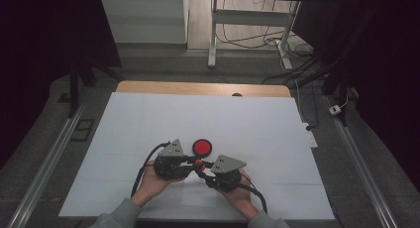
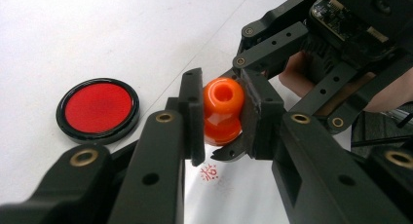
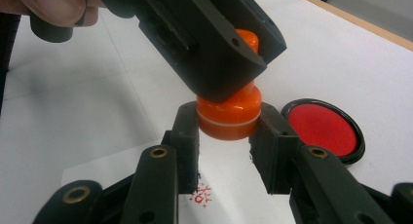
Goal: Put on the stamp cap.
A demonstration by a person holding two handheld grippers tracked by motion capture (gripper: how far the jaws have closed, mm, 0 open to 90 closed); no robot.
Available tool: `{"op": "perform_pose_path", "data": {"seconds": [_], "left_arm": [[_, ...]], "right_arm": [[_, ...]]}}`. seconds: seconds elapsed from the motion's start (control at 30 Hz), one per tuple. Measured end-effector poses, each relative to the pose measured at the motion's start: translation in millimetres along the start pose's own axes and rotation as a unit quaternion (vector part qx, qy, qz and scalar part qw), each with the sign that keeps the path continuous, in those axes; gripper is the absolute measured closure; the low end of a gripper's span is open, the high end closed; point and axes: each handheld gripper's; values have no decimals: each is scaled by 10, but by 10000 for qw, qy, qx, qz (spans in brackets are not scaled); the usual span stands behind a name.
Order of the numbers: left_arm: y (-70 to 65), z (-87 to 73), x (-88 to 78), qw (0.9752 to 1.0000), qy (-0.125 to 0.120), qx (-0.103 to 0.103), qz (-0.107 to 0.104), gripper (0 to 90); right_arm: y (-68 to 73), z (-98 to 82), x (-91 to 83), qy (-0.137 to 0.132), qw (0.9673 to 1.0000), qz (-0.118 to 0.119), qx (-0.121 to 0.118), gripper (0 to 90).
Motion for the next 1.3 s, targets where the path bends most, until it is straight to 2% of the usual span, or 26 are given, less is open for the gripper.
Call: {"op": "perform_pose_path", "data": {"seconds": [0.23,1.3], "left_arm": [[6,-11,7,10000,-16,-50,-23,720],[-22,-33,20,10000,-39,8,56,722]], "right_arm": [[3,-4,6,-13,10000,-12,12,642],[11,1,3,93,9999,-45,10,645]]}}
Point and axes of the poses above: each handheld gripper's, and its own axes: x roughly forward along the jaws, z roughly out of its top, y roughly to its left, and after that the axes turned 7 degrees about z, right-handed
